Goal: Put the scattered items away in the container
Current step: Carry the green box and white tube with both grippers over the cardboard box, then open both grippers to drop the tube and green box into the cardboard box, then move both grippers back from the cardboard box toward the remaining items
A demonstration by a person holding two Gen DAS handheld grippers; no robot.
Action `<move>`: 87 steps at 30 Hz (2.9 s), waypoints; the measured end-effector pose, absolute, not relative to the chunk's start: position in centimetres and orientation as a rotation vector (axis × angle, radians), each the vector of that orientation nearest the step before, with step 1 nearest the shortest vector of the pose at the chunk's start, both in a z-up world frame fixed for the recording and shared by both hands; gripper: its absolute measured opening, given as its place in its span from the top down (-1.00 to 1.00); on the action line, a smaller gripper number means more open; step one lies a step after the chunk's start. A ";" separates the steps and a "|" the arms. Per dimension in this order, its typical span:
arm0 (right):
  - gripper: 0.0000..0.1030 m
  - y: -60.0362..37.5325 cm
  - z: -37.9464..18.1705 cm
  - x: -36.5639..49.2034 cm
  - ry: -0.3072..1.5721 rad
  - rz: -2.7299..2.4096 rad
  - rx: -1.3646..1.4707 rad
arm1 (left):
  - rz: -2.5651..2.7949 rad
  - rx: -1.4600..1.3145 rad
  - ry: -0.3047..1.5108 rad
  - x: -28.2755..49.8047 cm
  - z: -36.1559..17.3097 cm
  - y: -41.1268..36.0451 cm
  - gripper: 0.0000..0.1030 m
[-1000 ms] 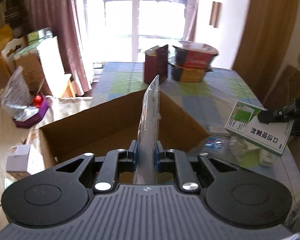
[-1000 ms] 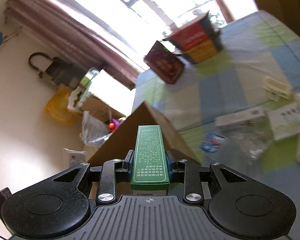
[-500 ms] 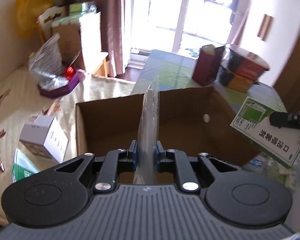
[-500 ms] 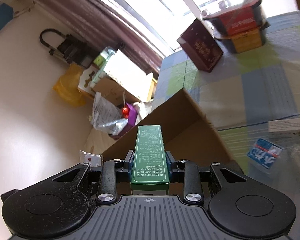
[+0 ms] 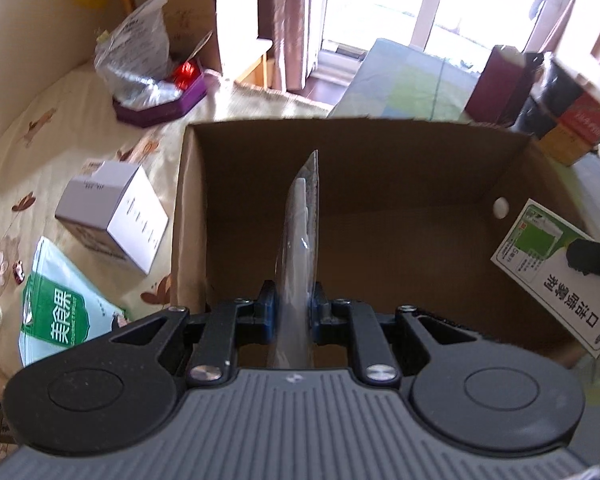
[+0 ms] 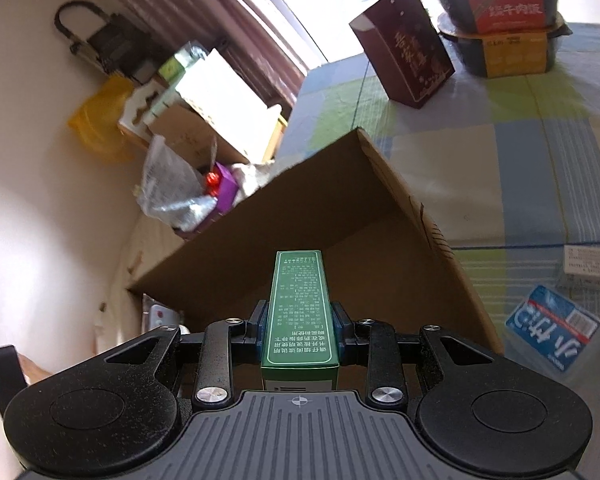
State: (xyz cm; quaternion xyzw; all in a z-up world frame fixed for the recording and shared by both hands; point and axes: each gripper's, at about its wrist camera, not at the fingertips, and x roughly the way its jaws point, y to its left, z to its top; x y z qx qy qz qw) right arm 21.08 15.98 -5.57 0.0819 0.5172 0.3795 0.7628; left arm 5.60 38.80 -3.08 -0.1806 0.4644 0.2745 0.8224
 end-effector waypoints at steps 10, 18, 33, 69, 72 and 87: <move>0.36 18.6 -8.1 21.4 1.103 0.829 0.037 | 0.563 -0.358 1.033 7.6 -4.6 38.6 0.71; 0.36 20.5 -9.6 21.3 1.061 0.820 -0.116 | 0.556 -0.335 1.068 8.5 -5.6 38.1 0.43; -0.05 23.9 -11.9 19.5 1.047 0.853 -0.602 | 0.501 -0.279 1.125 9.4 -7.1 37.4 -0.03; -0.77 16.2 -2.2 13.2 0.910 0.911 -0.456 | 0.475 -0.197 0.981 4.7 0.2 32.8 -0.72; -0.77 15.3 -1.2 12.6 0.901 0.911 -0.430 | 0.468 -0.201 0.964 4.0 1.2 32.1 -0.72; -0.77 10.7 1.9 9.2 0.862 0.890 -0.366 | 0.478 -0.195 0.896 -0.3 5.4 27.8 -0.73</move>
